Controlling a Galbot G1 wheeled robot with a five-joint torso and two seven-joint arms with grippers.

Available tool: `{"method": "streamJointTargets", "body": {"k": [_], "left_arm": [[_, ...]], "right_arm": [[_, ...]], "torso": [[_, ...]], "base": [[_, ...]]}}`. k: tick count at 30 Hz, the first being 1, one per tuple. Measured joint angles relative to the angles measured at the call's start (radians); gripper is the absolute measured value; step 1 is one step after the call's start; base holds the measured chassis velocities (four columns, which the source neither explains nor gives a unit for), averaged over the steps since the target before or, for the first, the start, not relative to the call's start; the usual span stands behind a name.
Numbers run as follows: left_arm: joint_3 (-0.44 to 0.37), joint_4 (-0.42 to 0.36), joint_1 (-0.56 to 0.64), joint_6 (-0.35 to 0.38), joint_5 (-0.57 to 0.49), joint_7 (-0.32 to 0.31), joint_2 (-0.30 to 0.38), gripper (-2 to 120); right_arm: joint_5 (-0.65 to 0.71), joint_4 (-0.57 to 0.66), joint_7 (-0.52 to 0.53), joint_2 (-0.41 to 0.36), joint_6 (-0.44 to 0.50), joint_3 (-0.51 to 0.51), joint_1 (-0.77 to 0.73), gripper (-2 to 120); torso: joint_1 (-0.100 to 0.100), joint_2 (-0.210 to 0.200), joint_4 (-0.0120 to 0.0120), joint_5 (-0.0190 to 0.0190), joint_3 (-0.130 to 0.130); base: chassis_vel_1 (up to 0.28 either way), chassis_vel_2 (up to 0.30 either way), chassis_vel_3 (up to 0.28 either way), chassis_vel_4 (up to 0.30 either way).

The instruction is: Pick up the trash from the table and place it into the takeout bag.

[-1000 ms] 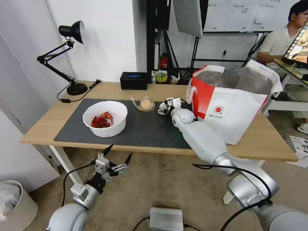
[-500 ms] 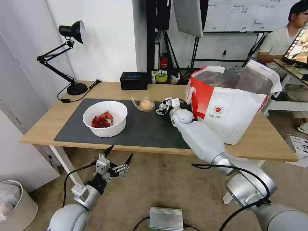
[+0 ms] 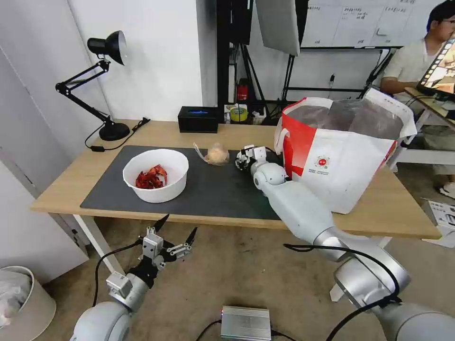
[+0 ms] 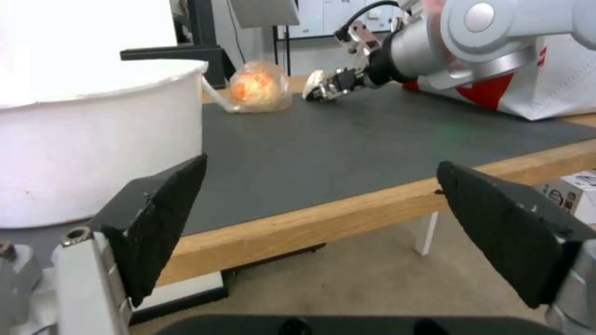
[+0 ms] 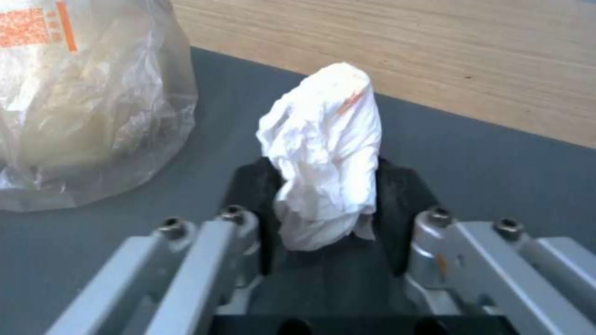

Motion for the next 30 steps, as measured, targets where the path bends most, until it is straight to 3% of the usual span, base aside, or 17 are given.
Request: {"method": "streamJointTargets", "body": {"k": [9, 19, 30], "left_arm": [[0.007, 0.001, -0.002, 0.000, 0.003, 0.000, -0.001, 100], [0.008, 0.000, 0.001, -0.001, 0.006, 0.000, 0.001, 100], [0.000, -0.015, 0.015, -0.001, 0.009, 0.000, 0.002, 100]], "right_arm": [[0.001, 0.044, 0.009, -0.022, -0.003, 0.000, -0.018, 0], [0.016, 0.158, 0.033, -0.078, -0.007, -0.001, -0.047, 0], [0.051, 0.380, 0.076, -0.174, -0.022, -0.001, -0.113, 0]], "torso": [[0.000, 0.000, -0.0005, 0.0000, 0.000], [0.000, 0.000, -0.0004, 0.0000, 0.000], [0.000, 0.000, -0.0004, 0.0001, 0.000]], "base": [[0.000, 0.000, 0.000, 0.000], [0.000, 0.000, 0.000, 0.000], [0.000, 0.000, 0.000, 0.000]]}}
